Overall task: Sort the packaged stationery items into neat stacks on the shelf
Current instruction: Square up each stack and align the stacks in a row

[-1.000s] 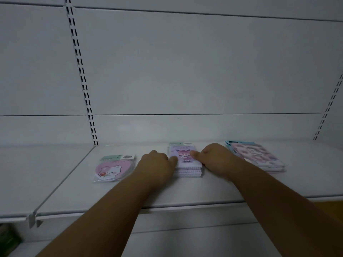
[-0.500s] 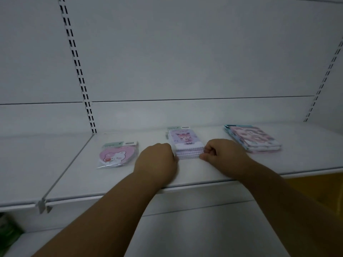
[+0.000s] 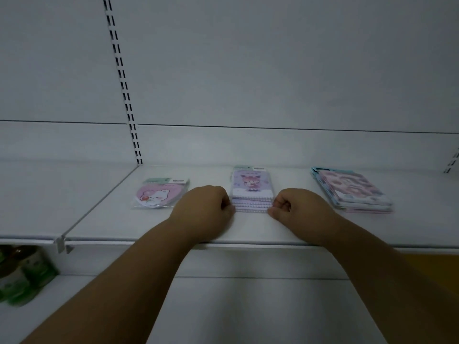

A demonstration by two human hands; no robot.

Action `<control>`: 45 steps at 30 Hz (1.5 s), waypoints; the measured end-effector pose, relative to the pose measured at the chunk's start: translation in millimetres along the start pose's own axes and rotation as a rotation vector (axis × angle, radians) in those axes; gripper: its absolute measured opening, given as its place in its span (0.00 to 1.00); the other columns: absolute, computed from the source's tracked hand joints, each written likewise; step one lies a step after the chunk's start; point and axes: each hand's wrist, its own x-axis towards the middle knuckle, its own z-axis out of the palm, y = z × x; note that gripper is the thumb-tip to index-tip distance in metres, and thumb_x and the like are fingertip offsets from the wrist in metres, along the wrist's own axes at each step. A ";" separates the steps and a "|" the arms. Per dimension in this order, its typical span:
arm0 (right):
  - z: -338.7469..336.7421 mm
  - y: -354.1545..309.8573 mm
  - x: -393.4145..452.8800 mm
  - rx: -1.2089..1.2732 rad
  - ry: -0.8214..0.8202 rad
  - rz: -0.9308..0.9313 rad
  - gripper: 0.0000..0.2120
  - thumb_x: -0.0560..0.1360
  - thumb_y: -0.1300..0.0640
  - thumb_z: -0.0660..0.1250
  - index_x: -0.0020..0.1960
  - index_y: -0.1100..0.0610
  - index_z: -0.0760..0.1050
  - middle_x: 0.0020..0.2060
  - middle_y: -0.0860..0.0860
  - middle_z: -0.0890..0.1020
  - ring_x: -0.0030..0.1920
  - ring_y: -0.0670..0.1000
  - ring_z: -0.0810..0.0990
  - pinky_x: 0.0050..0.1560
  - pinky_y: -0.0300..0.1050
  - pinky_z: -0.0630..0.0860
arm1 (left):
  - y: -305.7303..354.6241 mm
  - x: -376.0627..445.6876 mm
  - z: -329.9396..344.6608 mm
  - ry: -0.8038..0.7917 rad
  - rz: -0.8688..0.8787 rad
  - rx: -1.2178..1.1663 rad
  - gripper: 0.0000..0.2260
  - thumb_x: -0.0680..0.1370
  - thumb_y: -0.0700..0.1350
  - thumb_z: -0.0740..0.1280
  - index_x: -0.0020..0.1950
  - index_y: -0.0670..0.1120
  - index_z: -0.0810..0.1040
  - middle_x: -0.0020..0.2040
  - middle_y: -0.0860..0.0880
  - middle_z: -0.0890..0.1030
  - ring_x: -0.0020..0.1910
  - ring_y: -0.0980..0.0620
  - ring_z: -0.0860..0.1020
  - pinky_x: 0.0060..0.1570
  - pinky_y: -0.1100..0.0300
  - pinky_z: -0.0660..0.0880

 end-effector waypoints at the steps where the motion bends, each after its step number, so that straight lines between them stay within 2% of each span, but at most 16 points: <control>1: -0.1 -0.2 -0.3 0.004 0.004 -0.003 0.10 0.74 0.47 0.68 0.37 0.49 0.72 0.32 0.46 0.75 0.33 0.44 0.71 0.31 0.40 0.63 | 0.3 -1.0 -0.6 0.004 0.006 -0.003 0.09 0.77 0.55 0.63 0.39 0.53 0.75 0.34 0.54 0.77 0.33 0.58 0.73 0.29 0.62 0.65; 9: -0.1 -4.3 -1.3 -0.070 0.016 0.005 0.12 0.75 0.47 0.65 0.35 0.49 0.69 0.32 0.44 0.73 0.33 0.42 0.69 0.31 0.38 0.60 | 1.0 -0.5 0.7 0.024 0.044 0.038 0.11 0.78 0.55 0.62 0.43 0.50 0.78 0.36 0.53 0.79 0.34 0.57 0.74 0.29 0.63 0.66; 15: 0.4 -7.0 -7.8 -0.072 0.098 -0.014 0.10 0.73 0.48 0.69 0.35 0.48 0.71 0.31 0.44 0.74 0.33 0.41 0.70 0.33 0.35 0.64 | 0.3 -0.9 3.3 0.056 0.063 0.046 0.10 0.78 0.54 0.61 0.43 0.50 0.77 0.37 0.52 0.79 0.35 0.56 0.74 0.30 0.62 0.66; 19: -1.8 -9.6 -9.6 -0.085 0.115 -0.049 0.10 0.73 0.49 0.69 0.35 0.50 0.73 0.30 0.44 0.73 0.32 0.41 0.70 0.34 0.40 0.63 | 2.3 -1.8 0.9 0.047 0.062 0.026 0.10 0.78 0.53 0.62 0.44 0.49 0.77 0.39 0.51 0.79 0.37 0.54 0.75 0.33 0.60 0.67; 24: -1.8 -8.0 -10.2 -0.069 0.132 -0.037 0.10 0.72 0.48 0.71 0.37 0.52 0.76 0.31 0.44 0.75 0.33 0.44 0.72 0.33 0.35 0.64 | 3.2 -4.7 -1.5 0.062 0.060 0.016 0.10 0.77 0.55 0.63 0.44 0.49 0.77 0.41 0.51 0.79 0.38 0.53 0.75 0.34 0.59 0.67; 27: -1.9 -5.9 -10.4 0.013 0.189 -0.015 0.10 0.71 0.47 0.71 0.36 0.50 0.75 0.31 0.45 0.76 0.33 0.43 0.73 0.32 0.36 0.63 | 3.2 -6.7 -2.5 0.105 0.031 -0.048 0.10 0.75 0.57 0.66 0.43 0.51 0.74 0.40 0.54 0.75 0.37 0.55 0.73 0.32 0.60 0.65; 29: -2.1 -5.9 -10.4 0.015 0.178 -0.030 0.09 0.72 0.48 0.70 0.36 0.48 0.73 0.31 0.44 0.75 0.33 0.41 0.72 0.31 0.34 0.61 | 3.2 -5.2 -2.2 0.094 0.030 -0.057 0.09 0.76 0.55 0.65 0.42 0.51 0.73 0.39 0.54 0.75 0.36 0.57 0.72 0.30 0.62 0.63; 34: -2.5 -7.1 -10.5 -0.001 0.172 -0.053 0.08 0.74 0.50 0.69 0.37 0.49 0.74 0.30 0.44 0.74 0.33 0.40 0.71 0.31 0.31 0.61 | 2.7 -3.4 -1.2 0.075 0.036 -0.039 0.08 0.78 0.52 0.64 0.42 0.49 0.74 0.39 0.51 0.76 0.37 0.54 0.73 0.32 0.60 0.64; 38: -1.1 -7.3 -10.4 0.032 0.218 -0.040 0.09 0.72 0.48 0.70 0.39 0.51 0.75 0.32 0.45 0.75 0.33 0.42 0.71 0.32 0.33 0.63 | 2.6 -4.0 -2.6 0.084 0.010 -0.099 0.11 0.77 0.57 0.65 0.43 0.51 0.73 0.38 0.54 0.75 0.35 0.57 0.72 0.30 0.63 0.64; 40: -0.8 -8.6 -11.1 0.031 0.245 -0.060 0.08 0.73 0.48 0.69 0.40 0.51 0.74 0.32 0.44 0.74 0.33 0.42 0.71 0.33 0.34 0.63 | 4.2 -2.5 -3.4 0.088 -0.007 -0.128 0.11 0.77 0.59 0.64 0.43 0.52 0.71 0.39 0.55 0.74 0.36 0.57 0.72 0.31 0.62 0.66; 45: -1.0 -13.7 -11.4 -0.006 0.253 -0.076 0.07 0.75 0.51 0.68 0.40 0.52 0.75 0.30 0.43 0.72 0.32 0.39 0.69 0.32 0.31 0.62 | 3.8 -1.4 -4.3 0.131 0.029 -0.122 0.10 0.78 0.53 0.64 0.42 0.50 0.71 0.37 0.54 0.73 0.35 0.57 0.70 0.35 0.58 0.67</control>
